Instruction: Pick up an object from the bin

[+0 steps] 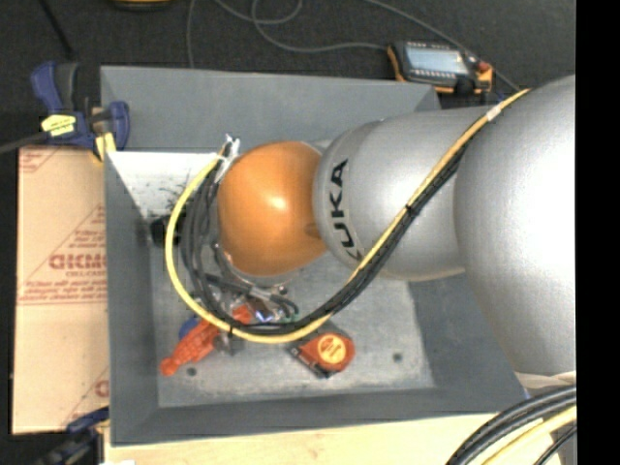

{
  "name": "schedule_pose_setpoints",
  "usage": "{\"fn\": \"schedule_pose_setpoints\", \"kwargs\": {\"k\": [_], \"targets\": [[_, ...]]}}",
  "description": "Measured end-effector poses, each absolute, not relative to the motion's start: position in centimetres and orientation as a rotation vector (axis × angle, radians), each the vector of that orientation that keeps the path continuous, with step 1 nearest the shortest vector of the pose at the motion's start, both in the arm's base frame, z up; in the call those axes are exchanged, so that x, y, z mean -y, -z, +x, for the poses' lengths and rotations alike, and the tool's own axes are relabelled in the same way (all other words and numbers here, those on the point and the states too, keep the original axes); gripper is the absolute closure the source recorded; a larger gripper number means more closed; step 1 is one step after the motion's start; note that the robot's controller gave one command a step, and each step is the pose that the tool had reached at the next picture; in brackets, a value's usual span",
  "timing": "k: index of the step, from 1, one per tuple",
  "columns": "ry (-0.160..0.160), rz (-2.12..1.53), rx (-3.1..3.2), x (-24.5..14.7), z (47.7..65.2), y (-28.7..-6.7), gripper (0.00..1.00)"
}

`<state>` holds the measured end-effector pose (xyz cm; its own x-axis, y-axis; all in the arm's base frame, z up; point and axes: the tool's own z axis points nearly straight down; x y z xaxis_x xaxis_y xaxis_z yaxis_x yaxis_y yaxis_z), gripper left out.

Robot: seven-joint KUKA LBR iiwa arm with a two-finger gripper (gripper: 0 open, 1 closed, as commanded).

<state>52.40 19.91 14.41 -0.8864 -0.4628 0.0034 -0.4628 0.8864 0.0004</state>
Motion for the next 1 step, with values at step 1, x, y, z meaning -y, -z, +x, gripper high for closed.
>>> {"fn": "schedule_pose_setpoints", "kwargs": {"k": [1], "targets": [[0.004,0.734,3.063,-22.21,52.46,-9.75,0.0]]}}
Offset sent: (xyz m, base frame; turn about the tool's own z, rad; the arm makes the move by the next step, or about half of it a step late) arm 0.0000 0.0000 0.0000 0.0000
